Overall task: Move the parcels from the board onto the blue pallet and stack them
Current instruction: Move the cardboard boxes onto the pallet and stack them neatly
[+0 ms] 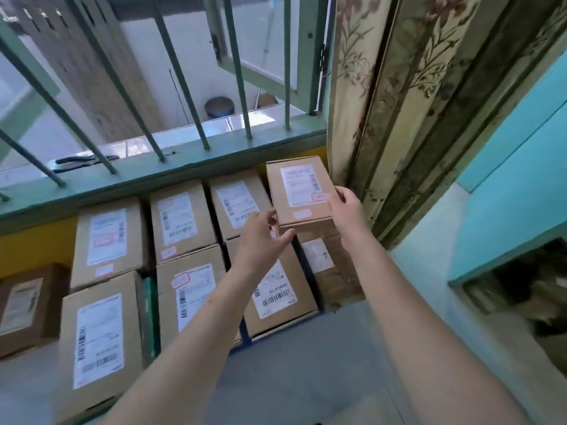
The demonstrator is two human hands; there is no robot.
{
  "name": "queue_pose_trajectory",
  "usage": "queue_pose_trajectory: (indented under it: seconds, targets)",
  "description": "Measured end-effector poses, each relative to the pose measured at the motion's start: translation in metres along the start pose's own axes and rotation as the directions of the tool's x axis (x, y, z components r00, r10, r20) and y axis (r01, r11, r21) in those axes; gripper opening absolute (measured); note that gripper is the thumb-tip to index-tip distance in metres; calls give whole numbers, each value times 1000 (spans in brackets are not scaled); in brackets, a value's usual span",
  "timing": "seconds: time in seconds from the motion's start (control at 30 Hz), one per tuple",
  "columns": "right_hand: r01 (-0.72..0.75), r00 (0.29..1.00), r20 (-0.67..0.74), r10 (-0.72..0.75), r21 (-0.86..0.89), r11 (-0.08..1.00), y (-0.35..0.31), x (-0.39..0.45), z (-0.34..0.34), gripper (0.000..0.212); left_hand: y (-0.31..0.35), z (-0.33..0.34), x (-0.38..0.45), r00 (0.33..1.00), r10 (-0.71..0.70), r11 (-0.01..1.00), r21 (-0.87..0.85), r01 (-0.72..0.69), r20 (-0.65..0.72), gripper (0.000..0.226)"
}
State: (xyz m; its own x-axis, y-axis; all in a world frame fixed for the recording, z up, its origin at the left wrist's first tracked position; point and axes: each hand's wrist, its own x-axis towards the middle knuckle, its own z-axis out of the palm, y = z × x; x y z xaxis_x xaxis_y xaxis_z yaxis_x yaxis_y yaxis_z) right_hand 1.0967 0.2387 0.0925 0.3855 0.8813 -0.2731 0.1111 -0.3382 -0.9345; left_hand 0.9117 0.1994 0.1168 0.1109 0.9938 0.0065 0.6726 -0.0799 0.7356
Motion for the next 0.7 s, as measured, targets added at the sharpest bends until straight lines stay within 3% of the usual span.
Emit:
queue_pose_trajectory:
  seconds: [0.2, 0.33, 0.57, 0.63, 0.7]
  targets:
    - [-48, 998, 40, 53, -103, 994, 17, 57, 4, 44, -6, 26, 30, 995, -102, 979, 174, 102, -12, 53]
    - [-13, 999, 43, 23, -204, 979, 23, 73, 20, 51, -13, 33, 35, 989, -130, 944, 315, 102, 69, 54]
    - [72, 992, 123, -31, -342, 937, 42, 92, 35, 40, -18, 28, 27, 992, -83, 946, 322, 50, 89, 48]
    - [47, 996, 93, -12, -383, 923, 38, 92, 35, 40, -21, 22, 25, 996, -57, 953, 301, 34, 67, 48]
    - [15, 998, -50, -47, -507, 862, 26, 83, 38, 40, -25, 12, 21, 998, -51, 961, 274, 37, 46, 52]
